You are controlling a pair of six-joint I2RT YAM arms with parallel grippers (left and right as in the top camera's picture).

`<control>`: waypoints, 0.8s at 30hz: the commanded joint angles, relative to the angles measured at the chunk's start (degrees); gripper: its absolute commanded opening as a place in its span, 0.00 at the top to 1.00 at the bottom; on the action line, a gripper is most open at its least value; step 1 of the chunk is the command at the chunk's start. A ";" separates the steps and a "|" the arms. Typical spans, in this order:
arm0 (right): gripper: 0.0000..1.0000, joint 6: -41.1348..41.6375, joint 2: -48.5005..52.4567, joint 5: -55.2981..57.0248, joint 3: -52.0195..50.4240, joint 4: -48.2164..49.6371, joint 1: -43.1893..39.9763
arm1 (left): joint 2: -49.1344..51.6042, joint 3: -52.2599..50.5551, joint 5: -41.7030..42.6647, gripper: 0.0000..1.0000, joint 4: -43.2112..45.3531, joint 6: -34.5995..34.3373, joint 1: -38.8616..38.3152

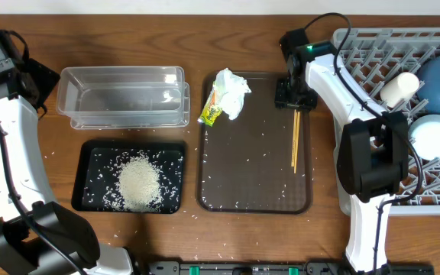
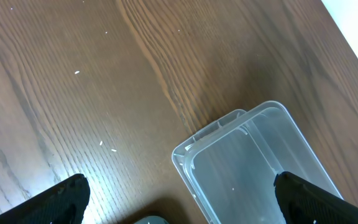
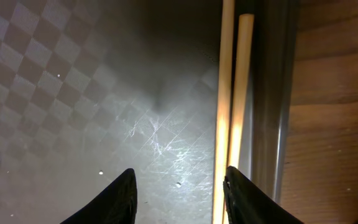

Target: Sort waste into correct bins and load items into the dishwasher rack

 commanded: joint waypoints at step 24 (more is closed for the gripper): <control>0.56 0.98 4.15 2.25 -3.74 4.28 0.13 | -0.76 -0.02 -0.28 0.02 -0.15 -0.28 0.04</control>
